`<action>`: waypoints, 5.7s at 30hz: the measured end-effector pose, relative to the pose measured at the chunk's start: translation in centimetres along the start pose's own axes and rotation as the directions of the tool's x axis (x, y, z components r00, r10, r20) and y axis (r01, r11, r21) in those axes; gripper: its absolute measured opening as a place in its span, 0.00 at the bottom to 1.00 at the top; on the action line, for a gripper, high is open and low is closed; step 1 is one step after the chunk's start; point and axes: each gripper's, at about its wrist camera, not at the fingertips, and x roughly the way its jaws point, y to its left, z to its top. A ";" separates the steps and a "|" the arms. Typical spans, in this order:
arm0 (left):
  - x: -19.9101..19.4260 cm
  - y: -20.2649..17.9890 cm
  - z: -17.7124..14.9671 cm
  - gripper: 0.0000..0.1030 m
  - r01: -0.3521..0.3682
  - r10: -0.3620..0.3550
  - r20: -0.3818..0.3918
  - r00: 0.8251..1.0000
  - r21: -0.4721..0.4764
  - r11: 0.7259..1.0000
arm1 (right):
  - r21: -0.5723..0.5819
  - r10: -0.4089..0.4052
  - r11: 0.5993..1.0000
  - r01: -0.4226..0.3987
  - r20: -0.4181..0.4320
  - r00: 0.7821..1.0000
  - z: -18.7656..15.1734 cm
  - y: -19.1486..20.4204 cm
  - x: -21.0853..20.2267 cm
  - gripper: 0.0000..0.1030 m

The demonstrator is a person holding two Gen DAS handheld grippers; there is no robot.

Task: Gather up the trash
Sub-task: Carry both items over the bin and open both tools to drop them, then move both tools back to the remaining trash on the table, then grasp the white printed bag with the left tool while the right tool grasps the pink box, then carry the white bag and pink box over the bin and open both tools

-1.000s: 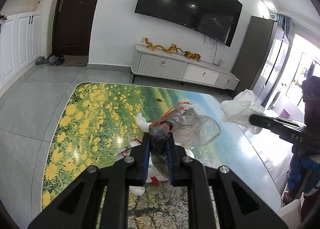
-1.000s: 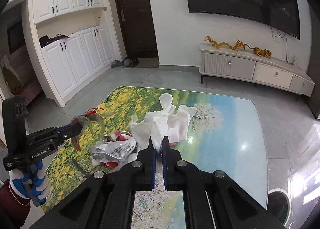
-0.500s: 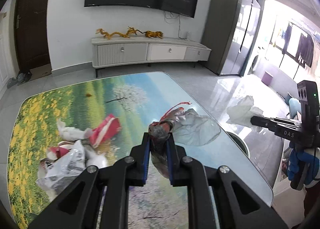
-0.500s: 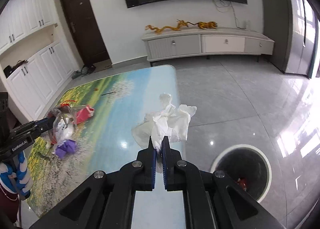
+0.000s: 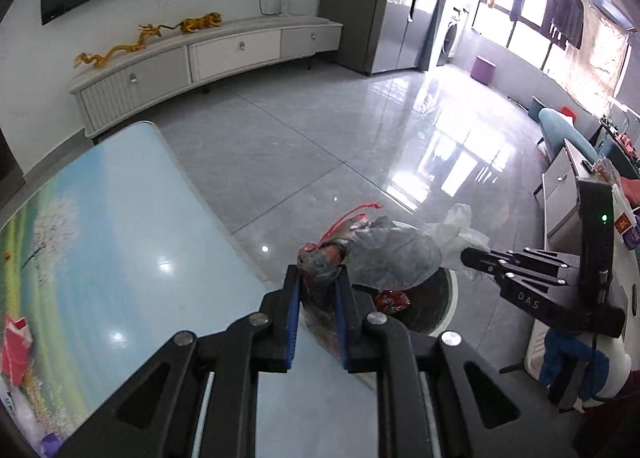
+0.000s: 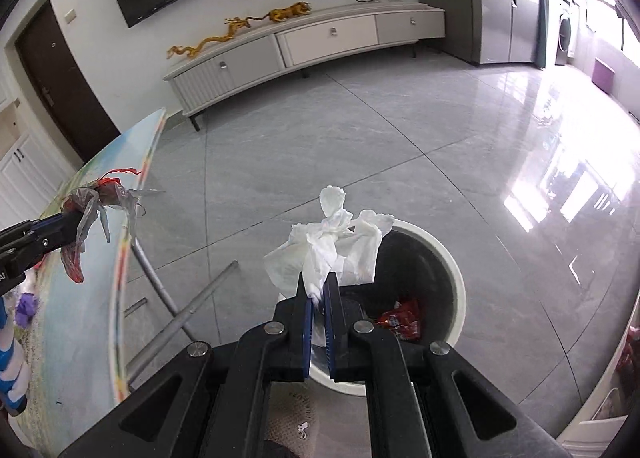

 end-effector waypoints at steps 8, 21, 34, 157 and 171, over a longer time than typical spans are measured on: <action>7.4 -6.1 3.0 0.16 0.013 -0.009 -0.086 0.996 0.047 0.999 | 0.065 -0.037 0.997 0.041 -0.062 0.997 0.3 -5.1 3.4 0.06; 8.6 -7.0 4.1 0.48 0.076 -0.076 -0.080 0.994 -0.002 0.997 | 0.081 -0.062 0.994 0.070 -0.103 0.993 -0.7 -6.6 5.0 0.31; 0.5 -2.5 0.9 0.48 -0.059 0.060 0.055 0.997 -0.016 0.998 | -0.036 -0.016 0.999 0.015 -0.022 1.000 0.5 -0.5 0.6 0.31; -18.9 12.4 -10.5 0.10 -0.024 0.063 0.266 0.962 -0.148 0.989 | -0.224 0.126 0.967 -0.124 -0.007 0.992 5.0 17.9 -0.5 0.10; -4.3 -2.8 0.0 0.10 0.176 -0.180 0.086 0.980 0.045 0.983 | 0.081 0.017 0.997 -0.016 -0.011 1.000 4.0 -0.1 1.6 0.10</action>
